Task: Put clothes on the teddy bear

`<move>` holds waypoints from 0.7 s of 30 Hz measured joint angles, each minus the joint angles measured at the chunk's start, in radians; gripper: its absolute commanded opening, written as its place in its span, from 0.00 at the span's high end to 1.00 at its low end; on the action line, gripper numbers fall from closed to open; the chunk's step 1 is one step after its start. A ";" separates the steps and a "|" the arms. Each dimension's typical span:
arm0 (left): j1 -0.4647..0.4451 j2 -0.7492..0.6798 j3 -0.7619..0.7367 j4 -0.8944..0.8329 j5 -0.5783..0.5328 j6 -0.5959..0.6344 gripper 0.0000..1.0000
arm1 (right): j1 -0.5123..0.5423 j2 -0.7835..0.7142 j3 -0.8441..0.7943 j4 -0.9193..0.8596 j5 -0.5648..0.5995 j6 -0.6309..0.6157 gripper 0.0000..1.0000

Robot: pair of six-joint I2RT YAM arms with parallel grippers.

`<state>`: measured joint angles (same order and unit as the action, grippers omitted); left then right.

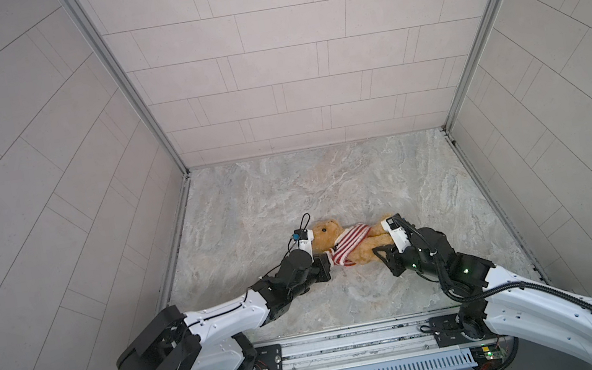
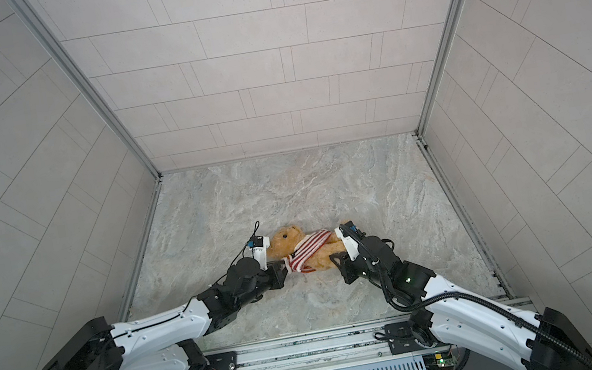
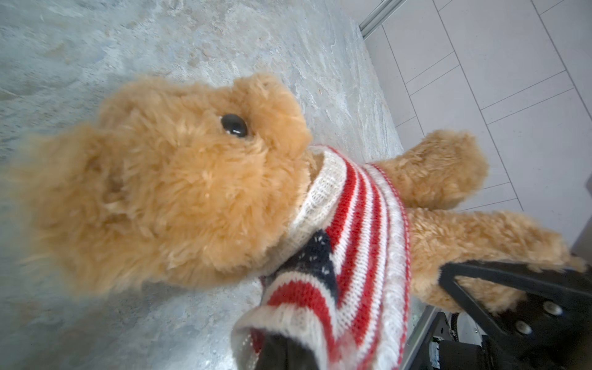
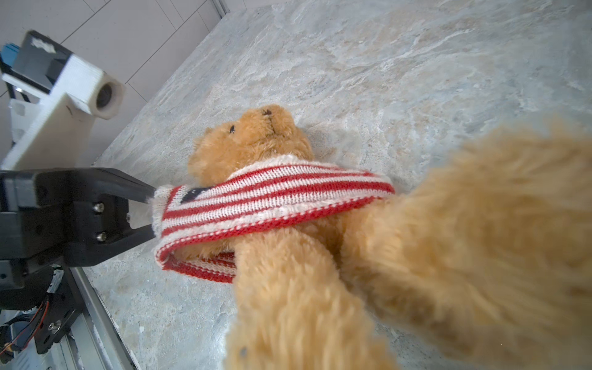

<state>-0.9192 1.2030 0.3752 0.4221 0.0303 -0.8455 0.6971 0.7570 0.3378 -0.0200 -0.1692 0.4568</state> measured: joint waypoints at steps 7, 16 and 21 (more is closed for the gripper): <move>-0.075 -0.006 -0.002 0.029 -0.008 -0.066 1.00 | 0.008 -0.037 0.144 -0.202 -0.011 -0.072 0.31; -0.087 0.003 -0.002 0.057 -0.012 -0.118 1.00 | 0.096 -0.161 0.262 -0.401 0.017 -0.136 0.28; -0.089 0.003 -0.002 0.060 -0.012 -0.135 1.00 | 0.193 -0.109 0.260 -0.400 0.025 -0.129 0.37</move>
<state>-1.0080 1.2060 0.3737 0.4816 0.0181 -0.9806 0.8906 0.6476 0.5976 -0.4198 -0.1440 0.3275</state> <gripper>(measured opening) 0.055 0.667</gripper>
